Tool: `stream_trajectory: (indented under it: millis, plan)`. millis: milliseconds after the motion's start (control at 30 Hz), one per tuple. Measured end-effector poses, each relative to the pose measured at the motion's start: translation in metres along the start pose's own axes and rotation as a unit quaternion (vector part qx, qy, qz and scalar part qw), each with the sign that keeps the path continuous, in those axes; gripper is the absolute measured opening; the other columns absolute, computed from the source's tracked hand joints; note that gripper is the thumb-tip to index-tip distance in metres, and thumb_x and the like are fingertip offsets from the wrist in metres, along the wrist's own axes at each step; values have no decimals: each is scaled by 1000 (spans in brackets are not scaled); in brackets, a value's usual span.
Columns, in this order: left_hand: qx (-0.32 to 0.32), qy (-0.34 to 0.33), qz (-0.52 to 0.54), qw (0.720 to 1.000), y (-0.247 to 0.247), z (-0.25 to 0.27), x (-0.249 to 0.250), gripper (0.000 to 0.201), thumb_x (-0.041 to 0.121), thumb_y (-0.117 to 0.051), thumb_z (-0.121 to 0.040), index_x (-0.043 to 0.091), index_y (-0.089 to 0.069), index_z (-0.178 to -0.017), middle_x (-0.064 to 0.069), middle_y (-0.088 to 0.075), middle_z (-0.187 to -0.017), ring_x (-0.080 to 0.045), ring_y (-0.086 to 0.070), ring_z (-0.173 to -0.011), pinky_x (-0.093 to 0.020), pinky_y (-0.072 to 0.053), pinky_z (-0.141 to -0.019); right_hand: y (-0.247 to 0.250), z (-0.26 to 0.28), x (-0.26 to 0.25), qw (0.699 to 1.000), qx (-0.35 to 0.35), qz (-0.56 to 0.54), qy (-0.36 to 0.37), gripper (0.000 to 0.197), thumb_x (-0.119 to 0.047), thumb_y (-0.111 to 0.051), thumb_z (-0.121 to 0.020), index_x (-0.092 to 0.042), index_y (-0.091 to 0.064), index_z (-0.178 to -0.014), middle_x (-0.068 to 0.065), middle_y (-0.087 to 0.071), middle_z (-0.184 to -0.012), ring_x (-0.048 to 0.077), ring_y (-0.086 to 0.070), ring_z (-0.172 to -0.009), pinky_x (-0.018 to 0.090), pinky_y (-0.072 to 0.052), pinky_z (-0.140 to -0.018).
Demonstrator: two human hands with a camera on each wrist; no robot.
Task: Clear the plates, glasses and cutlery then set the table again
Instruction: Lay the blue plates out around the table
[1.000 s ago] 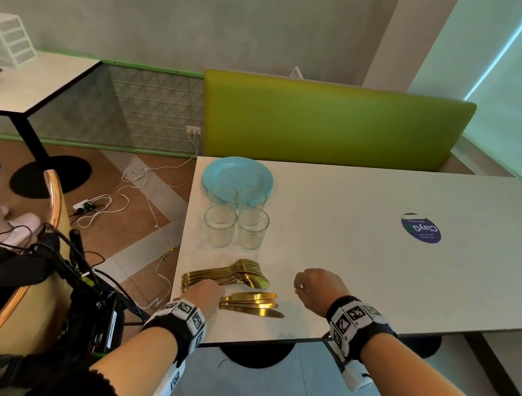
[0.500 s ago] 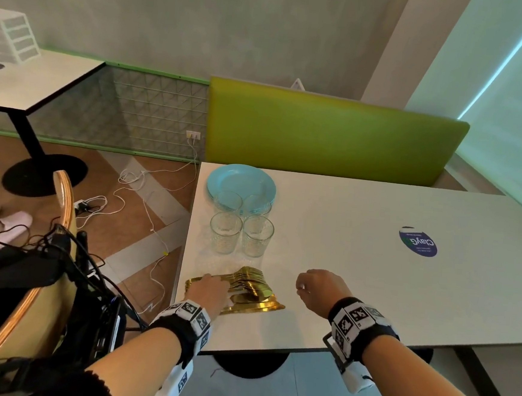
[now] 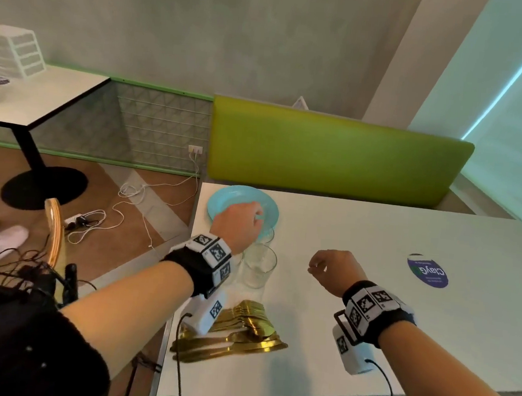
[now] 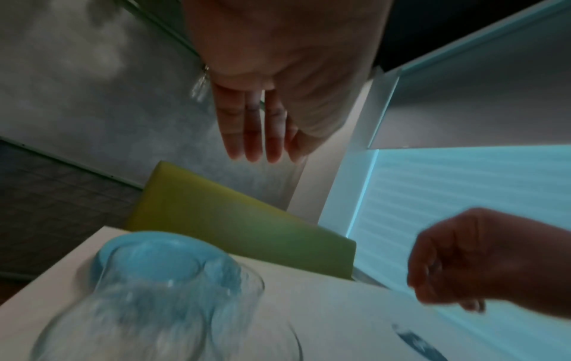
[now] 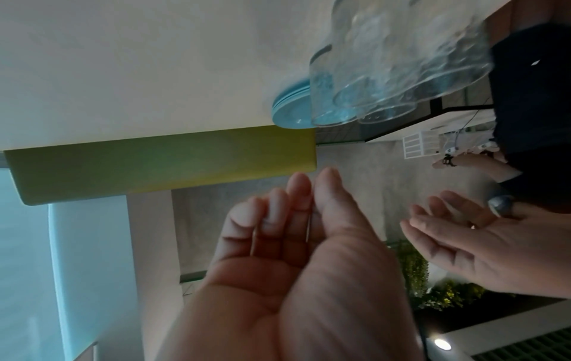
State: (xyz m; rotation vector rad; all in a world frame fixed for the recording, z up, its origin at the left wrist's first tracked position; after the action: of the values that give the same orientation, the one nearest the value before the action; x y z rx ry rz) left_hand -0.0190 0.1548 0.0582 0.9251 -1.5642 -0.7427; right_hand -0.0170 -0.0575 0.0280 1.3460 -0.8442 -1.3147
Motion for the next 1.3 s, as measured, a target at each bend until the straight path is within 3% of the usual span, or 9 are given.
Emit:
stream_trajectory:
  millis: [300,533,667,767,867,1000,1133,1200,1300]
  plan:
    - [-112,104,43,987,12,-113,-76,29,23,-54,-92,16,-57,-120,-5,-67,-113,-21,-59,-112,-28,-44,-87,11,-136,17,999,-23,-28,-15,20,-28,-62,-87,-18,-70,-102,2,-70,-108,18,-63,-103,25,-47,-91]
    - [-223,198,-65,952,-13,-159,-149,47,28,-53,-95,11,-42,-138,-8,-48,-140,-25,-49,-125,-27,-40,-97,-18,-229,9,994,-99,-21,-34,26,-31,-63,-87,-18,-67,-109,1,-67,-115,17,-59,-109,20,-42,-89]
    - [-260,219,-80,937,-30,-170,-176,38,34,-59,-85,12,-56,-116,-8,-61,-114,-22,-51,-114,-12,-41,-85,-52,-258,9,987,-147,-41,-55,30,-30,-63,-87,-17,-63,-114,4,-65,-117,19,-59,-108,22,-43,-89]
    - [-258,245,-76,931,-43,-175,-196,57,25,-58,-92,16,-36,-143,-8,-50,-139,-24,-47,-129,-25,-39,-100,-77,-272,9,980,-163,-78,-79,38,-32,-61,-89,-15,-57,-123,7,-64,-118,21,-59,-98,27,-46,-90]
    - [-276,266,-62,922,-64,-179,-212,70,22,-61,-89,19,-25,-149,-9,-52,-138,-24,-48,-128,-26,-40,-99,-97,-285,10,972,-172,-121,-100,48,-34,-58,-90,-15,-45,-133,12,-64,-116,20,-54,-85,31,-50,-81]
    - [-303,302,-11,904,-89,-182,-220,86,24,-66,-86,19,-12,-153,-9,-54,-136,-23,-56,-117,-28,-43,-96,-119,-296,14,961,-179,-166,-132,58,-37,-57,-90,-16,-34,-139,16,-61,-121,32,-63,-102,33,-49,-74]
    - [-297,322,35,898,-110,-185,-228,77,20,-71,-81,4,-28,-143,-12,-57,-130,-30,-58,-115,-35,-48,-98,-134,-296,11,951,-201,-191,-138,56,-31,-59,-89,-12,-36,-137,18,-61,-121,27,-59,-87,27,-49,-59]
    - [-306,326,87,890,-123,-185,-233,62,11,-71,-78,4,-42,-132,-17,-63,-118,-34,-64,-107,-45,-53,-92,-135,-296,8,952,-199,-189,-132,53,-28,-58,-90,-9,-38,-136,19,-60,-121,29,-59,-92,35,-52,-74]
    - [-301,333,166,878,-132,-183,-234,49,-2,-67,-79,6,-51,-124,-17,-63,-117,-34,-64,-106,-47,-55,-88,-131,-293,7,957,-187,-180,-126,52,-26,-54,-93,-9,-36,-139,18,-56,-129,33,-54,-117,34,-43,-94]
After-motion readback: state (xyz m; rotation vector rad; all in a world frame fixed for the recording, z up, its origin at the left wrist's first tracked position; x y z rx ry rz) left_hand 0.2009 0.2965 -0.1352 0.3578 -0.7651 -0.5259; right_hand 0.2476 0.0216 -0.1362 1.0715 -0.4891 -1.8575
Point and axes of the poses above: each hand's wrist, its own z-axis away from the middle knuckle, its own y-axis out of the back of the hand, x = y × z, the point moved 5 cm from there along -z, towards the middle knuckle
